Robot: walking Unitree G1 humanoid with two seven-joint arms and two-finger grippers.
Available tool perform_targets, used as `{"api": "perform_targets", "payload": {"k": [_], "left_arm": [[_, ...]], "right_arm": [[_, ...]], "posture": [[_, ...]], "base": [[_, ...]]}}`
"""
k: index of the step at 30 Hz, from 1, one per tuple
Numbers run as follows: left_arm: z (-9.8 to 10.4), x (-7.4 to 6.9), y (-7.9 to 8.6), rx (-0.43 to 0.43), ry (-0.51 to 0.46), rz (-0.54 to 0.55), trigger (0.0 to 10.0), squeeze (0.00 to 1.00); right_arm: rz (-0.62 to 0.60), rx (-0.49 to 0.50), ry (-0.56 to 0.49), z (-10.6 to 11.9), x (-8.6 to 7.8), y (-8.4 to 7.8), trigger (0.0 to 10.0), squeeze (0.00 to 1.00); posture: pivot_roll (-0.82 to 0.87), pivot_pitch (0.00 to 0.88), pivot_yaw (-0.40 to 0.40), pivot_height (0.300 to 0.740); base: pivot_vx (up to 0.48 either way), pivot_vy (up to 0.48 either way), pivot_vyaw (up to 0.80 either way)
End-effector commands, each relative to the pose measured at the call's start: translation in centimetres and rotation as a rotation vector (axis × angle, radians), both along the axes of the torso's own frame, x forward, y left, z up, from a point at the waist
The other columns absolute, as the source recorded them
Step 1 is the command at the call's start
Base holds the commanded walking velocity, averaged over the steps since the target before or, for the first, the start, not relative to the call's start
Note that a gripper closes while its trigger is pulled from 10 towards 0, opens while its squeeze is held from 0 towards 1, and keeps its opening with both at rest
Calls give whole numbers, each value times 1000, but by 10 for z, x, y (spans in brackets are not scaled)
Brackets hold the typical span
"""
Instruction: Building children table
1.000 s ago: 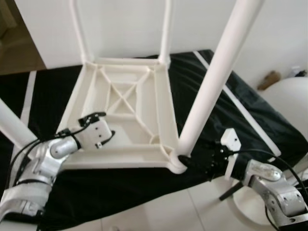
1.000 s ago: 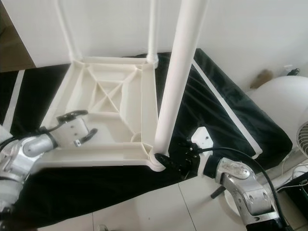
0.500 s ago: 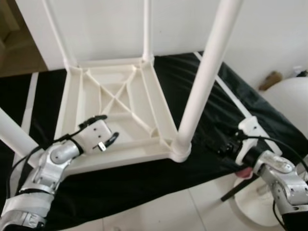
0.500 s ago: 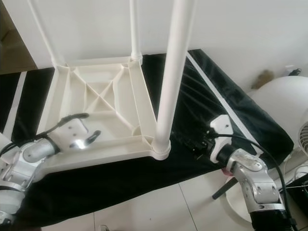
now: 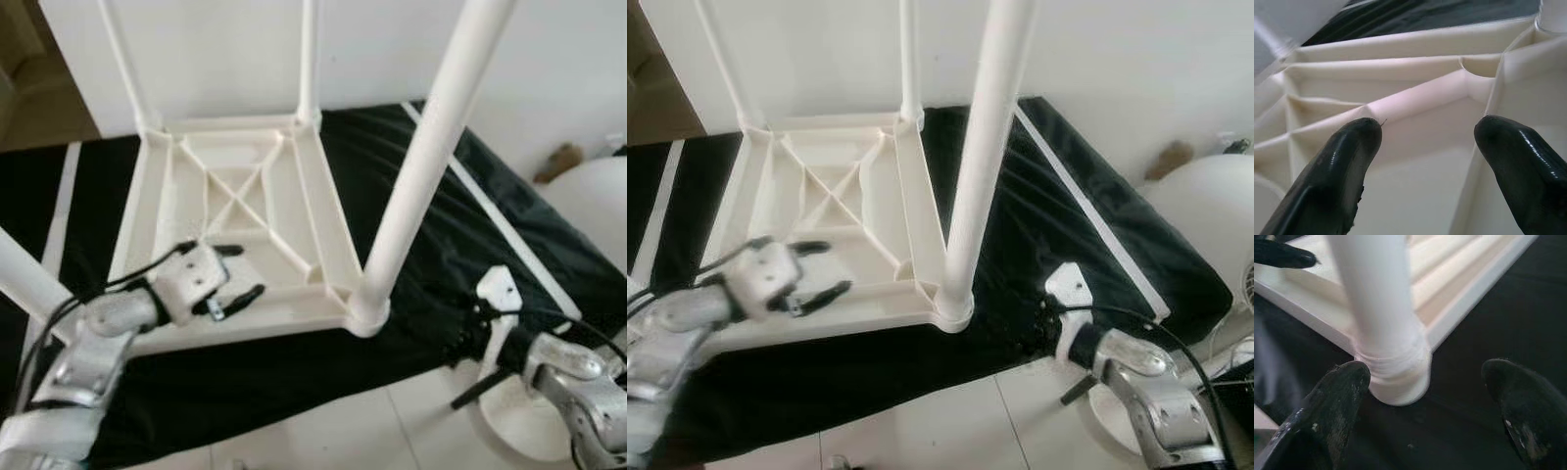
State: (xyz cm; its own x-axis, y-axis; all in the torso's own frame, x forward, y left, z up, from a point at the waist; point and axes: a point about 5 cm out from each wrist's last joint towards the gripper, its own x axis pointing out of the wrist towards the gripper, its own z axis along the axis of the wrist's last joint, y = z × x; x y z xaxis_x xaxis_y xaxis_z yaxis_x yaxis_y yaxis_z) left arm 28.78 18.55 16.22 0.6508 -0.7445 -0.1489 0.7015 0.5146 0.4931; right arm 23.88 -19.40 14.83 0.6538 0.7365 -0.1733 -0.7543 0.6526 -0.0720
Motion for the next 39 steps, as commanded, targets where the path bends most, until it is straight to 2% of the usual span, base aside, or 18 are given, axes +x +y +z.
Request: {"api": "perform_targets", "payload": {"k": [1, 3, 6, 7, 9, 12, 14, 17, 19, 20, 22, 25, 27, 30, 33, 35, 37, 39], "left_arm": [[2, -4, 1, -38, 33, 7, 10000, 0], [5, -13, 2, -62, 56, -15, 10000, 0], [6, -15, 2, -66, 55, -22, 10000, 0], [8, -21, -1, -111, 99, -42, 10000, 0], [5, -23, -2, -111, 133, -46, 10000, 0], [-9, -27, -3, -9, 193, -62, 10000, 0], [-9, -28, -6, -33, 217, -72, 10000, 0], [2, -28, -30, -141, 156, -42, 10000, 0], [2, -30, -51, -223, 153, -47, 10000, 0], [2, -30, -51, -223, 153, -47, 10000, 0], [4, -31, -68, -284, 174, -44, 10000, 0], [9, -29, -75, -344, 173, -18, 10000, 0], [13, -29, -69, -337, 118, -13, 10000, 0], [16, -24, -63, -371, 143, 2, 10000, 0], [19, -20, -68, -402, 172, 4, 10000, 0], [21, -18, -78, -406, 140, 21, 10000, 0], [23, -20, -93, -472, 169, 0, 10000, 0], [24, -23, -97, -503, 184, -16, 10000, 0]], "right_arm": [[29, 13, -5, 6, -3, 1, 10000, 0], [38, 11, -10, 8, -5, 1, 10000, 0], [39, 10, -11, 9, -5, 1, 10000, 0], [48, 22, -19, 10, -2, 5, 10000, 0], [55, 29, -19, 10, -1, 8, 10000, 0], [94, 53, -31, 11, 5, 20, 10000, 0], [93, 60, -41, 12, 9, 24, 10000, 0], [59, 76, -88, 14, 24, 35, 10000, 0], [52, 86, -105, 15, 33, 42, 10000, 0], [52, 86, -105, 15, 33, 42, 10000, 0], [47, 98, -114, 17, 39, 44, 10000, 0], [17, 95, -138, 18, 45, 40, 10000, 0], [-19, 100, -148, 20, 48, 35, 10000, 0], [-41, 107, -149, 20, 50, 28, 10000, 0], [-70, 95, -158, 19, 53, 21, 10000, 0], [-96, 97, -163, 18, 56, 15, 10000, 0], [-134, 94, -167, 16, 62, 9, 10000, 0], [-147, 96, -169, 16, 63, 8, 10000, 0]], "posture": [[2, 85, -6, 740], [4, 89, -3, 740], [5, 91, -2, 740], [14, 93, -7, 740], [14, 93, -7, 740], [21, 95, -8, 740], [21, 95, -8, 740], [20, 88, 2, 740], [19, 87, 2, 740], [19, 87, 2, 740], [21, 83, 0, 740], [27, 81, -14, 740], [34, 82, -28, 740], [41, 80, -40, 740], [44, 80, -45, 740], [32, 76, -47, 740], [23, 72, -48, 740], [19, 69, -47, 740]], "base": [[0, 0, 0], [0, 0, 0], [0, 0, 0], [0, 0, 0], [0, 0, 0], [0, 0, 0], [0, 0, 0], [0, 0, 0], [0, 0, 0], [0, 0, 0], [0, 0, 0], [0, 0, 0], [0, 0, 0], [0, 0, 0], [0, 0, 0], [0, 0, 0], [0, 0, 0], [0, 0, 0]]}}
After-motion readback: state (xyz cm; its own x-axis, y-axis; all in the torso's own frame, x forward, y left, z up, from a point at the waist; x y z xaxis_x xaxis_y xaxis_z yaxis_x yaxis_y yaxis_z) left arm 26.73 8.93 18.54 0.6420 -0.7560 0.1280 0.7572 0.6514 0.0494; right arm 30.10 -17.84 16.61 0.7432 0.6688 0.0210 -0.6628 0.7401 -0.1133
